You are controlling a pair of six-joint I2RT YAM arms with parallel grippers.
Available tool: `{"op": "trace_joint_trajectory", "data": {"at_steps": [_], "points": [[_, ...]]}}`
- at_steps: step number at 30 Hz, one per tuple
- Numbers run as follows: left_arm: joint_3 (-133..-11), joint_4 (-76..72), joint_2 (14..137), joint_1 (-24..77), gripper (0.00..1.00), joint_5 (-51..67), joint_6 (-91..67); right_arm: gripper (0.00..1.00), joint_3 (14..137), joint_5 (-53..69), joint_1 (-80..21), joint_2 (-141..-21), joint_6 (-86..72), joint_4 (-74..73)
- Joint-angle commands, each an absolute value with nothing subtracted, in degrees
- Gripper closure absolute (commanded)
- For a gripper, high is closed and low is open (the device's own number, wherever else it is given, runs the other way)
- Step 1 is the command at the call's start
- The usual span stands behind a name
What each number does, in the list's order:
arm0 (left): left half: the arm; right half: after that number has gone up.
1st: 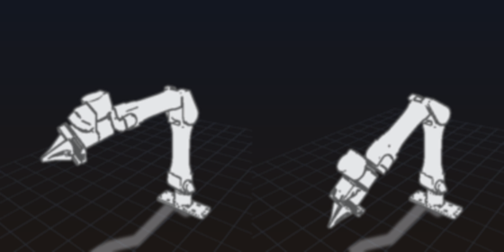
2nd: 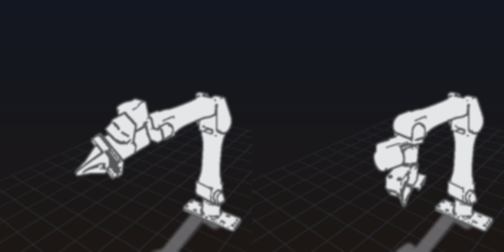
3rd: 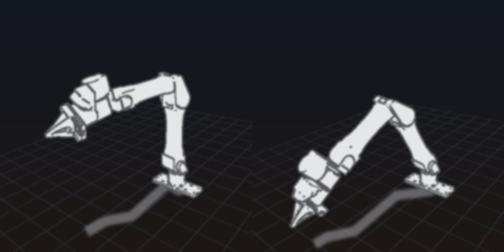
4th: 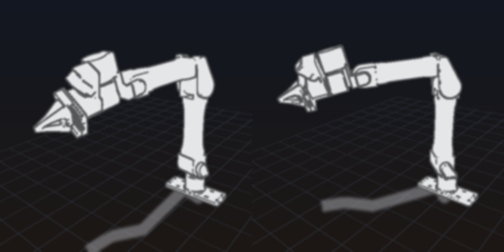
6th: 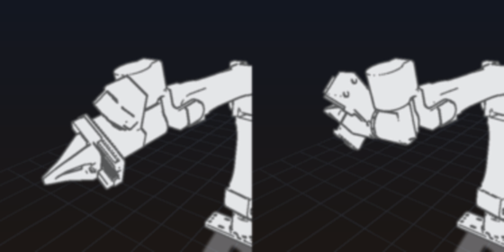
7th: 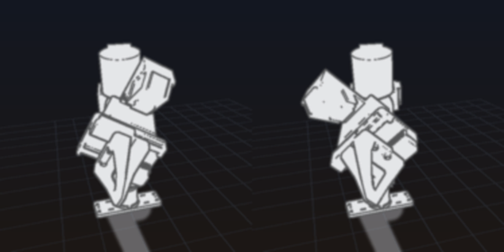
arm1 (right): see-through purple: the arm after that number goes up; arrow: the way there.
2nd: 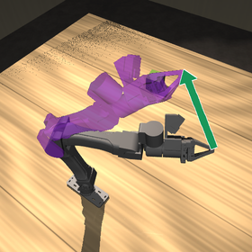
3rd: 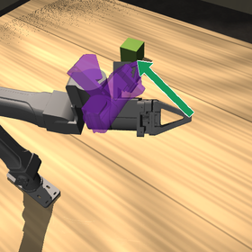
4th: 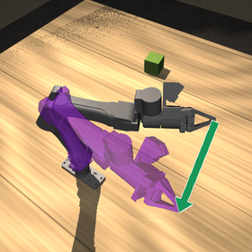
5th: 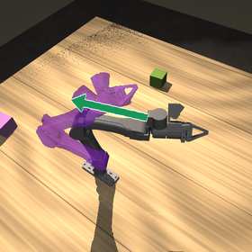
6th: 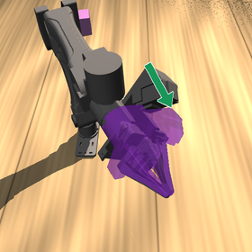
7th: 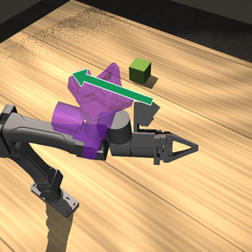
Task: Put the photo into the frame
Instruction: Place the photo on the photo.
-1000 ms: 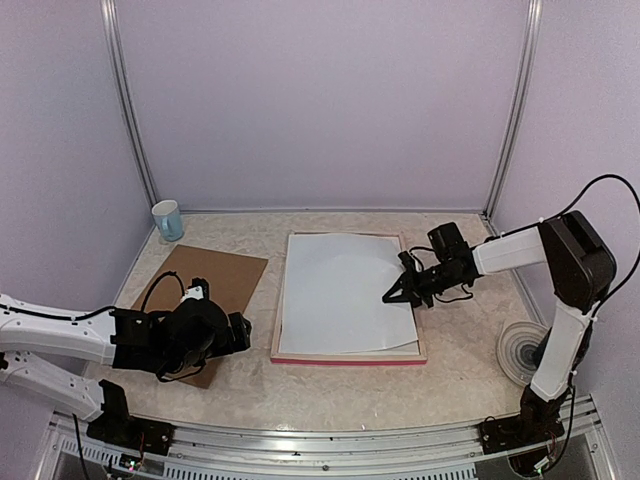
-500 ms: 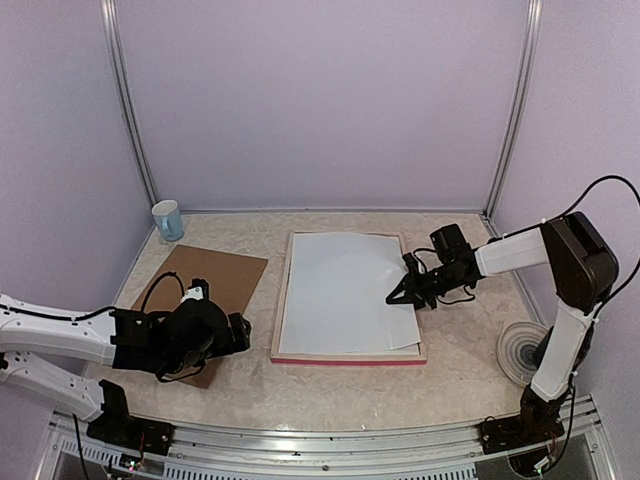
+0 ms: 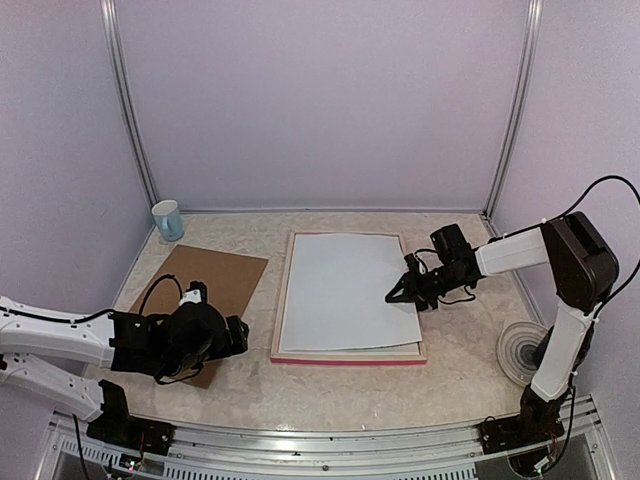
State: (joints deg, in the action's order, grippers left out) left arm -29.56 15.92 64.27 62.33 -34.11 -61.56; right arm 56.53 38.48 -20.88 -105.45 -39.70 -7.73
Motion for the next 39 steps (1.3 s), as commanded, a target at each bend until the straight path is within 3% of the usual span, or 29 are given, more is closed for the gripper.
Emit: {"op": "trace_joint_trajectory", "data": {"at_steps": [1, 4, 10, 19, 39], "points": [[-28.75, 15.26, 63.19, 62.04, 0.01, -34.76, -62.09, 0.63, 58.23, 36.65, -20.52, -104.19, -38.82, -9.72], [-28.72, 15.08, 63.31, 62.03, 0.01, -34.63, -62.11, 0.56, 58.53, 35.72, -20.81, -104.17, -38.17, -10.6], [-28.78, 14.56, 63.76, 62.03, 0.01, -34.47, -62.06, 0.51, 58.83, 34.7, -21.55, -103.77, -37.62, -11.37], [-28.74, 14.37, 64.16, 62.35, 0.01, -34.28, -62.41, 0.52, 60.18, 32.26, -22.24, -101.37, -36.77, -13.21], [-28.36, 14.59, 63.55, 62.51, 0.01, -34.54, -62.75, 0.4, 65.03, 21.26, -26.06, -101.81, -32.14, -21.46]]}}
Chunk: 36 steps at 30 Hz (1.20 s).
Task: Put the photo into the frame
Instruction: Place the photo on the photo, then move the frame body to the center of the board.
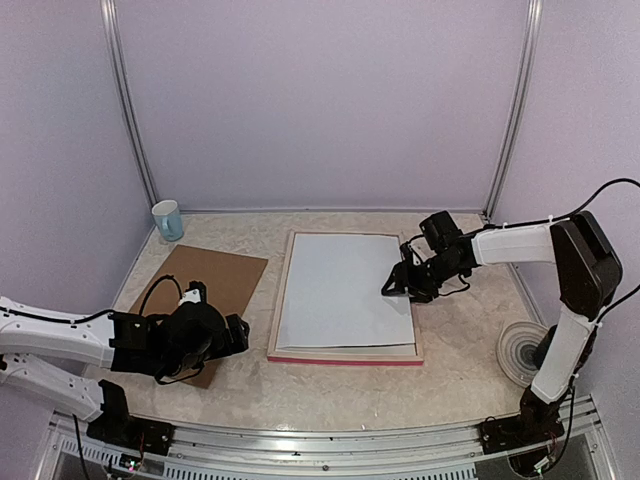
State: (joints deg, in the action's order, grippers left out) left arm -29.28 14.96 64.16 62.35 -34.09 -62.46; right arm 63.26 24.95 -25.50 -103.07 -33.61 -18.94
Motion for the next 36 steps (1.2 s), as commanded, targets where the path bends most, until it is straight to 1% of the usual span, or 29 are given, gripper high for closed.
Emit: {"op": "trace_joint_trajectory", "data": {"at_steps": [1, 10, 18, 24, 29, 36], "points": [[-28.35, 14.44, 63.61, 62.51, 0.01, -34.48, -62.75, 0.4, 65.19, 20.91, -26.08, -101.72, -32.1, -21.69], [-28.35, 14.42, 63.91, 62.64, 0.01, -34.54, -62.79, 0.35, 65.41, 17.33, -26.1, -100.77, -31.14, -23.57], [-28.48, 15.41, 63.81, 62.5, 0.01, -35.08, -62.72, 0.35, 65.7, 13.33, -26.1, -99.64, -30.61, -24.89], [-29.82, 18.51, 64.19, 60.77, 0.01, -36.01, -61.05, 0.34, 66.01, 12.54, -26.41, -98.49, -30.03, -24.94], [-30.61, 20.75, 62.98, 57.34, 0.01, -36.54, -58.98, 0.33, 67.08, 12.84, -28.46, -98.39, -29.01, -24.92], [-30.26, 20.26, 58.71, 48.6, 0.01, -32.57, -53.28, 0.31, 68.89, 11.01, -31.97, -99.85, -28.65, -25.31]]}}
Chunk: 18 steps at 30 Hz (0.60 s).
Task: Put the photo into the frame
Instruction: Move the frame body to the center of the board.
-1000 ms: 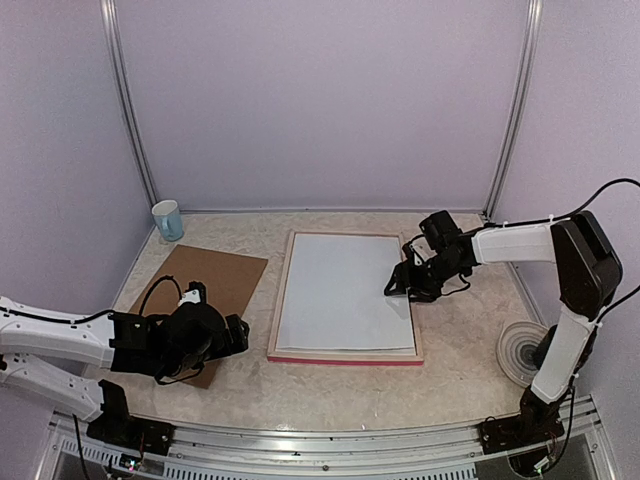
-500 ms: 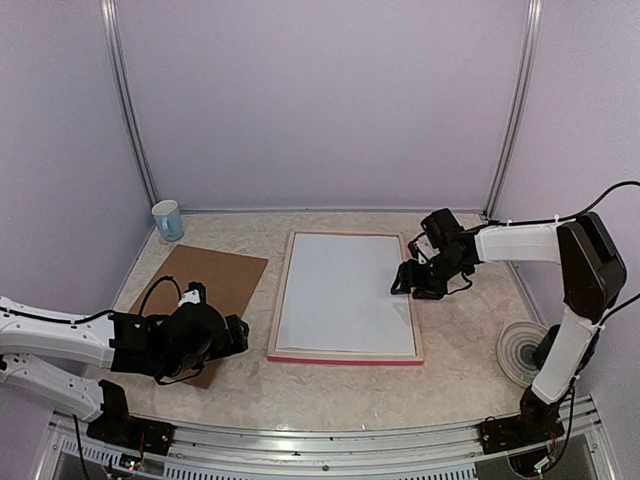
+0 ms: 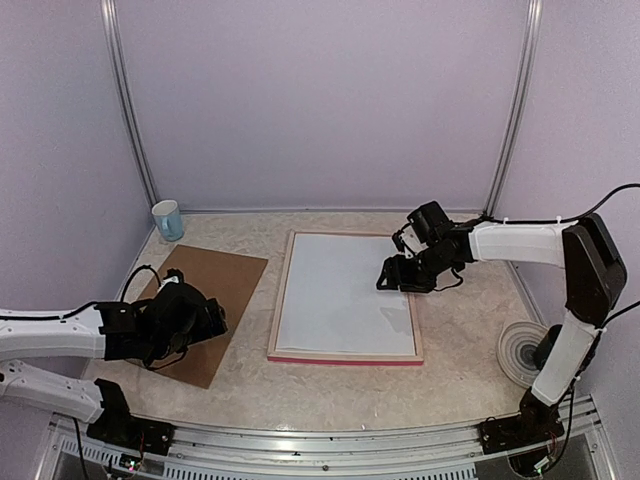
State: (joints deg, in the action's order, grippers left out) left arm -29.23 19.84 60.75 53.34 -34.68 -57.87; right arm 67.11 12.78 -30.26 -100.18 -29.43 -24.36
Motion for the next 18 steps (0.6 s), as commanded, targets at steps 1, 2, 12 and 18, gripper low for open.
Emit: {"op": "trace_joint_trajectory", "data": {"at_steps": [1, 2, 12, 18], "points": [[-30.28, 19.98, 58.63, 47.32, 0.01, -31.66, -52.39, 0.31, 69.08, 10.85, -32.36, -99.99, -28.65, -25.29], [-30.38, 19.71, 58.67, 45.98, 0.01, -30.74, -51.52, 0.31, 69.42, 10.65, -32.81, -100.2, -28.73, -25.32], [-33.05, 20.36, 58.21, 30.19, 0.01, -27.06, -42.6, 0.31, 74.8, 5.51, -40.51, -103.41, -26.61, -27.32], [-34.7, 20.05, 58.91, 20.39, 0.01, -23.99, -38.81, 0.29, 80.81, 0.83, -46.77, -106.99, -23.47, -28.24]]}}
